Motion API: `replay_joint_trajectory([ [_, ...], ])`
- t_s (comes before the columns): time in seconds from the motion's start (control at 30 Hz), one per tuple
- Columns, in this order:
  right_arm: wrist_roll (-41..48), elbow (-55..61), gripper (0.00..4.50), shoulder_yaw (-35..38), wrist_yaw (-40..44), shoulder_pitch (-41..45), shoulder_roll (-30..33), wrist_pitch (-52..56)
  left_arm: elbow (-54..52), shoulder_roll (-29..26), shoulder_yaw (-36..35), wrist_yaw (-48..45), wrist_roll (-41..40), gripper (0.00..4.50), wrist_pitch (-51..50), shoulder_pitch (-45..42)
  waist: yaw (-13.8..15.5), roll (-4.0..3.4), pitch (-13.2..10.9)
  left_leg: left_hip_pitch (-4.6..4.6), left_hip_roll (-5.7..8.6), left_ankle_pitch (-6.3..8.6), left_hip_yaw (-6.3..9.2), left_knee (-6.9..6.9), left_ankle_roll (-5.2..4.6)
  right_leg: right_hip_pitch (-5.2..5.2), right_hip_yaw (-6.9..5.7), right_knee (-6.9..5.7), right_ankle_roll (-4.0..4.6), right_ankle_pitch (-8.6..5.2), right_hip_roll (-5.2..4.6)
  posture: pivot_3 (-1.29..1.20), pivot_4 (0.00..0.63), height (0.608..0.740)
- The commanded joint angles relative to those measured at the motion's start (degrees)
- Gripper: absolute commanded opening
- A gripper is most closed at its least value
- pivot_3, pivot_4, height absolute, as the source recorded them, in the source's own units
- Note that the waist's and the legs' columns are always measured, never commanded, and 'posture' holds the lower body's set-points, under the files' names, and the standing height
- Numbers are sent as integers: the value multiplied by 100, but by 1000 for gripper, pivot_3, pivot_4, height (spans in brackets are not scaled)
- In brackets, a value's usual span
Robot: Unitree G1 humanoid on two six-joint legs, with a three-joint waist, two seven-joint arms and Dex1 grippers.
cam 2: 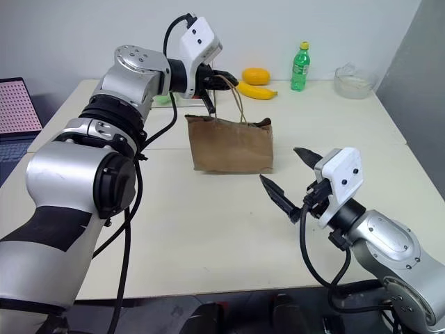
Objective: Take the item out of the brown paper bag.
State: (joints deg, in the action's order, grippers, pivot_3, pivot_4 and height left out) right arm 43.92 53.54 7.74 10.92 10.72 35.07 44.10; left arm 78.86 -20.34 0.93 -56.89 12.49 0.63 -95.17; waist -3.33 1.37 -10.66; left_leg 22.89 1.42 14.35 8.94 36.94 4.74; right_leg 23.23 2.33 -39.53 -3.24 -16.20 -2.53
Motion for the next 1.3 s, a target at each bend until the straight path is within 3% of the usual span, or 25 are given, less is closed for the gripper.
replay_joint_trajectory([
  [0.03,-56,70,4500,43,31,80,-14,-154,-152,-33,93,43,90,62,160,-101,0,0,0,0,0,0,0,0,0,0,0,0,0,0,0,0,150,740],
  [0.17,-72,63,4500,40,69,61,-14,-156,-137,-70,303,37,281,929,148,-6,0,0,0,-1,0,0,0,0,0,0,0,-1,0,0,0,0,150,740],
  [0.57,-124,40,4500,-5,227,10,-7,-149,-187,-315,350,-754,222,4472,147,30,-4,0,0,-2,0,0,-1,1,0,0,1,-4,0,0,0,0,150,740],
  [0.93,-353,-81,4500,-182,398,48,8,-175,-360,-793,204,-1567,-31,4472,331,379,-32,0,0,-6,-2,0,-3,1,0,0,3,-10,0,0,1,0,150,740],
  [1.13,-757,-335,4500,-406,539,310,38,-319,-936,-1255,-171,-1755,-598,4472,399,1004,-80,0,0,-10,-4,0,-3,2,0,2,4,-18,0,0,2,0,150,740],
  [1.3,-1031,-769,4500,-680,718,691,-71,-467,-3496,-1296,-854,-1548,-1697,4472,-824,2661,-129,-2,2,-11,-6,-1,-2,5,1,1,7,-24,1,0,0,0,150,740],
])
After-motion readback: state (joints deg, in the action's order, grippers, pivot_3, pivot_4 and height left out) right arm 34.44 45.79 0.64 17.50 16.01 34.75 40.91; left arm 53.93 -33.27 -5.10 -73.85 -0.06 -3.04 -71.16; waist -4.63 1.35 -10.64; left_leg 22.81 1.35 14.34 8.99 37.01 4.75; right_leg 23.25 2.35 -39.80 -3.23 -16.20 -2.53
